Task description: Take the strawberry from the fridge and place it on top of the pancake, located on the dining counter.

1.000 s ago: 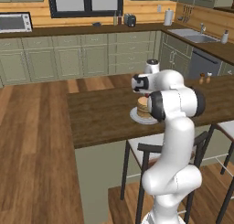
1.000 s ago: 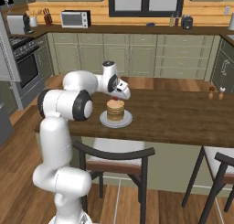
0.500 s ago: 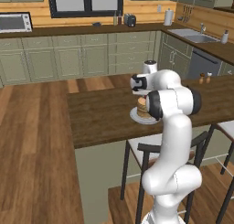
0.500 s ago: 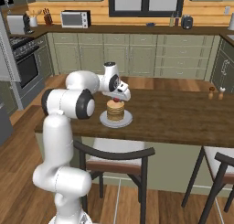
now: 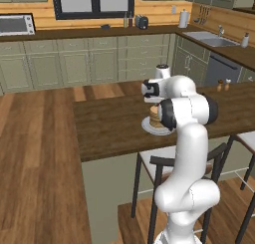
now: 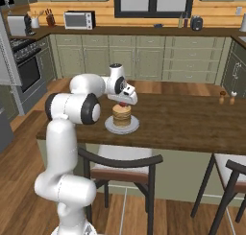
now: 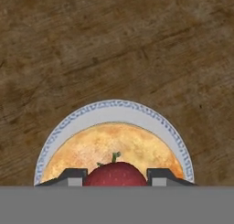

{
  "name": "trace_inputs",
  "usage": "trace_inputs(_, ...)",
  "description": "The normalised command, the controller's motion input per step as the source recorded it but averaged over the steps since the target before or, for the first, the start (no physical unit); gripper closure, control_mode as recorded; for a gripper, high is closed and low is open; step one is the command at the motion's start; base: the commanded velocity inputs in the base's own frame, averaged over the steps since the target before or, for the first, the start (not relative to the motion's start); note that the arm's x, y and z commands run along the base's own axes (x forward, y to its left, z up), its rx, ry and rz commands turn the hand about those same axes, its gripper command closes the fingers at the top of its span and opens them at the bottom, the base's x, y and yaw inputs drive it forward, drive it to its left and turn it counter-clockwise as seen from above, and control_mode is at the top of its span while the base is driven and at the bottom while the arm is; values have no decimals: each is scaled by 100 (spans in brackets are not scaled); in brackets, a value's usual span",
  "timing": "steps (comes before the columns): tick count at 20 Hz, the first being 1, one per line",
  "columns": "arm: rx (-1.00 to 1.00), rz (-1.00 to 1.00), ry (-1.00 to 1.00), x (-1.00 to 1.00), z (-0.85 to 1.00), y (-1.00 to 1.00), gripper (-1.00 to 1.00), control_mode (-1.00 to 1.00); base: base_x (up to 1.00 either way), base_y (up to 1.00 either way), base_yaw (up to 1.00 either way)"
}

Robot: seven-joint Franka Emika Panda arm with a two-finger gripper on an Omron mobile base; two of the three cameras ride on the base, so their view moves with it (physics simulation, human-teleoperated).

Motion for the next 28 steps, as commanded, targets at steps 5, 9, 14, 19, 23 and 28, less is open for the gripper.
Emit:
trace_inputs(5, 0, 0, 1, 0, -10, 0, -100, -100, 0, 0, 0)
trace_inputs(9, 0, 0, 0, -8, -1, 0, -100, -100, 0, 0, 0)
trace_inputs(14, 0, 0, 0, -13, 0, 0, -100, -100, 0, 0, 0)
trace_inputs(19, 0, 0, 0, -24, 12, 0, -100, -100, 0, 0, 0)
trace_inputs(23, -3, 0, 0, -31, 29, 0, -100, -100, 0, 0, 0)
trace_inputs(28, 0, 0, 1, -90, 26, 28, -100, -100, 0, 0, 0)
